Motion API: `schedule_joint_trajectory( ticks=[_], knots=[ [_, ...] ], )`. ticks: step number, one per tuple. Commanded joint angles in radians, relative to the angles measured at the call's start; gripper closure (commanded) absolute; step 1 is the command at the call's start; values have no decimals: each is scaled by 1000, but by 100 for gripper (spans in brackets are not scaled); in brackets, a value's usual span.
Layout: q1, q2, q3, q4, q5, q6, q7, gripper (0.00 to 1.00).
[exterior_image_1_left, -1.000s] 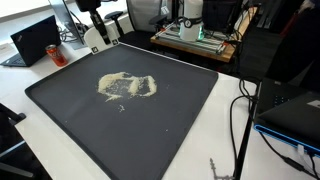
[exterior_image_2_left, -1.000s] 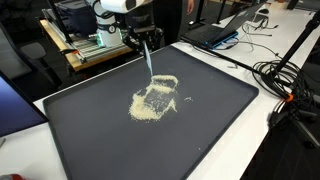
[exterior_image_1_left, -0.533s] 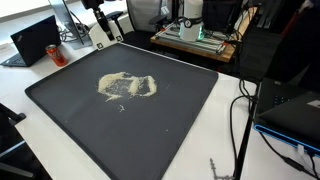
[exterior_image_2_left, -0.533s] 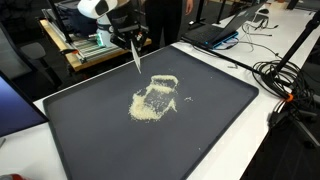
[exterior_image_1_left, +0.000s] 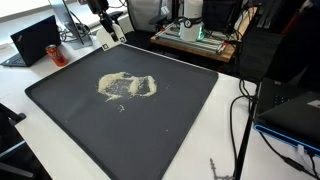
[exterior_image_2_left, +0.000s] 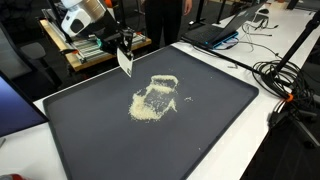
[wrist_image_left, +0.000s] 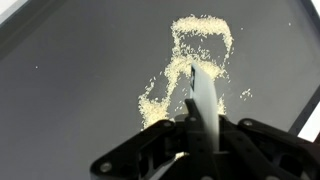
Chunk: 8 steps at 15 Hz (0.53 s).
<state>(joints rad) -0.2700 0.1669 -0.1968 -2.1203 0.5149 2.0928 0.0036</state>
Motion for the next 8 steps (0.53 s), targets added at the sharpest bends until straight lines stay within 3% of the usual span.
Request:
schedule_joint_trajectory(
  ticks=[1, 3, 8],
  knots=[
    [5, 2, -2, 5, -1, -3, 1, 96],
    [6, 3, 2, 0, 11, 14, -30, 99],
    [-62, 10, -10, -30, 191, -49, -260, 99]
  ],
)
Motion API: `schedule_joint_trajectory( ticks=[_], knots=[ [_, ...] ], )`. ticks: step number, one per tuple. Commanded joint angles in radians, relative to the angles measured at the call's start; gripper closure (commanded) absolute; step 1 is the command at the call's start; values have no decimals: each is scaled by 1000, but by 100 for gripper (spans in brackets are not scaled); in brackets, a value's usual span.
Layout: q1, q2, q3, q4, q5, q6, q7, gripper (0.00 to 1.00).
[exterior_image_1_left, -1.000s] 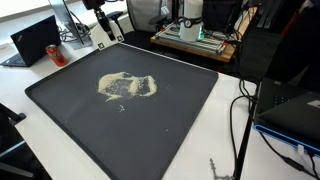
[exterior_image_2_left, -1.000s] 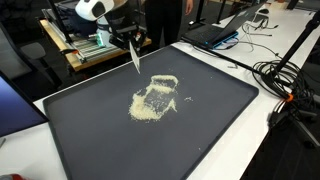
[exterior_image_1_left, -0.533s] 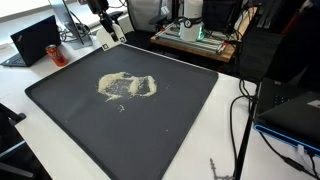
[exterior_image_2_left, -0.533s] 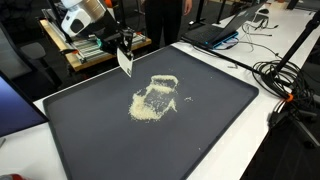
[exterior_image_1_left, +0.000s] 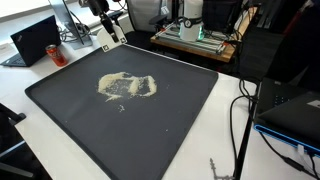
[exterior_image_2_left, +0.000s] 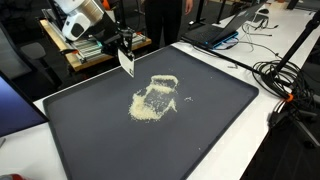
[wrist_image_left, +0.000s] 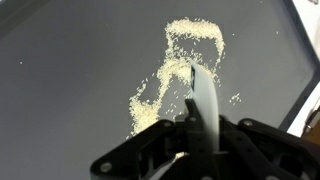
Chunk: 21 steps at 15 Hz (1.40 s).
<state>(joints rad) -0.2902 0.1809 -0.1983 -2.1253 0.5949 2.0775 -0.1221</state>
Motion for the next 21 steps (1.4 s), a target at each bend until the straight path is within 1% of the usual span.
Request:
schedule_joint_trajectory(
  ticks=[1, 5, 7, 9, 13, 17, 21],
  knots=[
    [-52, -1, -14, -31, 144, -42, -168, 99],
    [-83, 2, -30, -65, 277, -55, -320, 99],
    [-97, 1, -39, -73, 341, -93, -392, 99],
    [-102, 2, -48, -78, 380, -123, -440, 99],
    [-99, 2, -63, -81, 417, -185, -498, 99],
    [-87, 7, -64, -83, 413, -207, -516, 99],
    [-92, 25, -63, -92, 451, -250, -539, 99]
  ],
)
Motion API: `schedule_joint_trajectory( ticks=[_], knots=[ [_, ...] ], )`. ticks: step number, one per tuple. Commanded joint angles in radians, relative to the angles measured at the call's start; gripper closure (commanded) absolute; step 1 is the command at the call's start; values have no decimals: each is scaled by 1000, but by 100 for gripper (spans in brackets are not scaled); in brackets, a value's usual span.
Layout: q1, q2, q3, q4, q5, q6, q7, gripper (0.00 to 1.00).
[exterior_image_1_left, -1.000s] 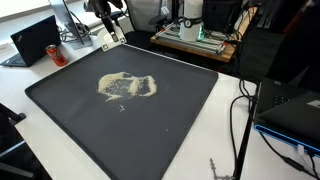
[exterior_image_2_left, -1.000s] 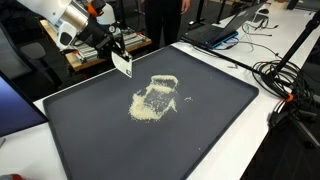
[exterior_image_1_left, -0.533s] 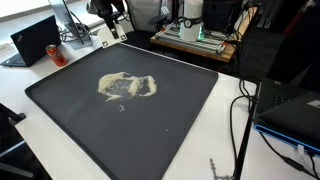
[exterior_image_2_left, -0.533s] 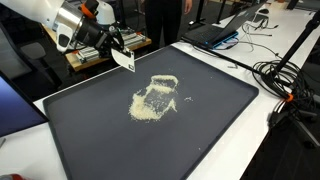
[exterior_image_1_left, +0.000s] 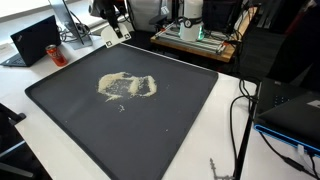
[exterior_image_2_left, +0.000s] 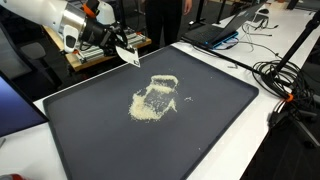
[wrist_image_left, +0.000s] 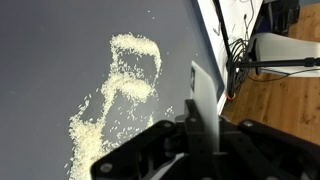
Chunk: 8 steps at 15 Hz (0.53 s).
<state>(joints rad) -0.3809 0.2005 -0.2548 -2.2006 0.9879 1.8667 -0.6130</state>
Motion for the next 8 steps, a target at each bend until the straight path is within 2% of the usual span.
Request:
schedule_joint_trajectory(
  ticks=[1, 8],
  knots=[
    [2, 6, -4, -20, 76, -41, -57, 99],
    [31, 25, 10, -16, 130, -86, -96, 99]
  ],
)
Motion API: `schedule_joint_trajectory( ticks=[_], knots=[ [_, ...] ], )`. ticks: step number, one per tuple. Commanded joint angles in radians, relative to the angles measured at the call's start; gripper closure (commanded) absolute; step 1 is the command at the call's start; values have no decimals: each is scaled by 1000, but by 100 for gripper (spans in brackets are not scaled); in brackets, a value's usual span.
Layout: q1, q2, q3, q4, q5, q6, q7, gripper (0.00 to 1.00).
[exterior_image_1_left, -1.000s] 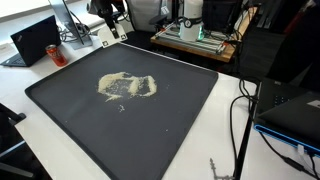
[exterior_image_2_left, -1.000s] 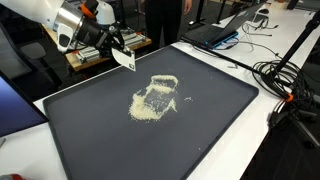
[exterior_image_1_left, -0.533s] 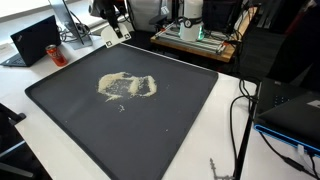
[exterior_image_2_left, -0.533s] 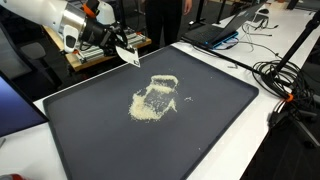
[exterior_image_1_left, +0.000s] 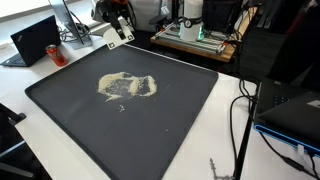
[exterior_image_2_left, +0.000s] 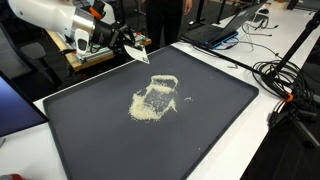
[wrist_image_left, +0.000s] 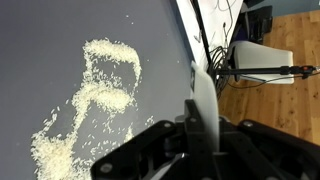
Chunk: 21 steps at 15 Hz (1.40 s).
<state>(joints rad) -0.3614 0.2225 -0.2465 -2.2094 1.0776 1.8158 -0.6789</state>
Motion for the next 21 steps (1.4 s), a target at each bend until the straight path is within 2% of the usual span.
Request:
schedule_joint_trajectory(
  ticks=[1, 3, 5, 9, 12, 21],
  knots=[
    [16, 5, 5, -7, 42, -51, -33, 99],
    [28, 12, 10, -6, 51, -60, -28, 99],
    [35, 12, -1, 3, 15, -42, -6, 96],
    [35, 13, -5, 3, 15, -42, -6, 99],
    [4, 30, -17, -3, 55, -84, -54, 99],
    [-67, 63, -83, -109, 215, -78, -280, 99]
  ],
)
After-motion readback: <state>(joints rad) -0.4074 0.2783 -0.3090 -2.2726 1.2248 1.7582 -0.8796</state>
